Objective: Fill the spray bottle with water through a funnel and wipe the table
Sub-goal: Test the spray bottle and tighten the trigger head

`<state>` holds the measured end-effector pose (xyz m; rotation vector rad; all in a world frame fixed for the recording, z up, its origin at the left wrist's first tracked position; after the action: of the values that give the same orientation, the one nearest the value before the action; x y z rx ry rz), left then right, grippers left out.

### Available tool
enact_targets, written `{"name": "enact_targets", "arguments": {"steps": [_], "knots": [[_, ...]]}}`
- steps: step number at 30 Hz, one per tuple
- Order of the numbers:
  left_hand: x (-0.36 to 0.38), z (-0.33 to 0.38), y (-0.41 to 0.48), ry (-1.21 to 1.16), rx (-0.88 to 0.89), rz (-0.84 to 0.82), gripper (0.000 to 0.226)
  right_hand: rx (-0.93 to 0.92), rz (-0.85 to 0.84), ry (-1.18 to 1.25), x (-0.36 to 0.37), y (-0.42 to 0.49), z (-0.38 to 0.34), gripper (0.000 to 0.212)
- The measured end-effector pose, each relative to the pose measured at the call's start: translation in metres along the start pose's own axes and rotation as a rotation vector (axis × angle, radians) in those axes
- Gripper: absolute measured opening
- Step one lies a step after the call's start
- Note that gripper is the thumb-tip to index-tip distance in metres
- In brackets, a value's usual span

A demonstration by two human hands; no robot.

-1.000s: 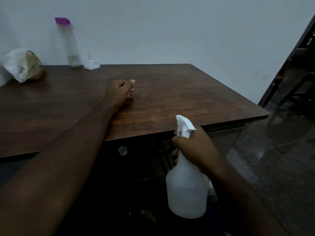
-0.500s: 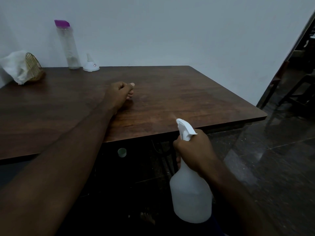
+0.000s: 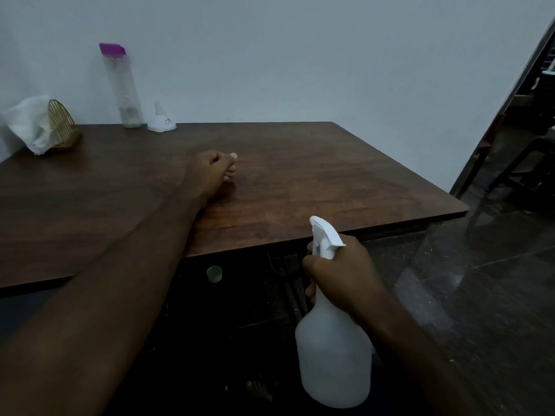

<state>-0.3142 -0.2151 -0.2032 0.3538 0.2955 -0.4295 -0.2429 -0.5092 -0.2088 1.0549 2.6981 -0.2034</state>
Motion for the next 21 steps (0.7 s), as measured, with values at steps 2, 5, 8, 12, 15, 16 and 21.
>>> {"name": "enact_targets", "arguments": {"steps": [2,5,8,12,15,16,21], "knots": [[-0.001,0.002,-0.002,-0.002,-0.009,-0.003,0.026,-0.008,-0.053,-0.001,0.001,0.000,-0.015,0.008],[-0.002,0.006,-0.005,0.004,-0.017,-0.001,0.023,-0.005,-0.125,0.046,0.006,0.012,-0.049,0.012],[-0.002,0.008,-0.007,-0.016,-0.029,0.004,0.022,-0.110,-0.115,0.024,0.013,0.038,-0.087,0.032],[-0.003,0.013,-0.009,-0.044,-0.090,-0.023,0.021,-0.192,-0.170,0.110,0.036,0.072,-0.136,0.032],[-0.005,0.022,-0.012,-0.051,-0.166,-0.081,0.026,-0.276,-0.218,0.221,0.053,0.092,-0.156,0.032],[-0.006,0.026,-0.014,-0.027,-0.164,-0.098,0.027,-0.303,-0.231,0.237,0.058,0.097,-0.158,0.033],[-0.019,0.037,-0.028,0.005,-0.122,-0.074,0.031,-0.484,-0.257,0.214,0.086,0.110,-0.148,0.054]]}}
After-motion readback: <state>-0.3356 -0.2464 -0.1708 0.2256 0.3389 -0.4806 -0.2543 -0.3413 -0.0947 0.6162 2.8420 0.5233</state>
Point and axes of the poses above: each hand's wrist, its own y-axis towards the middle knuckle, its own x-axis out of the palm, z = x × y, the point moved 2 cm from there along y, towards the middle knuckle, and after that the axes turned 11 degrees about y, right-handed, at the moved point
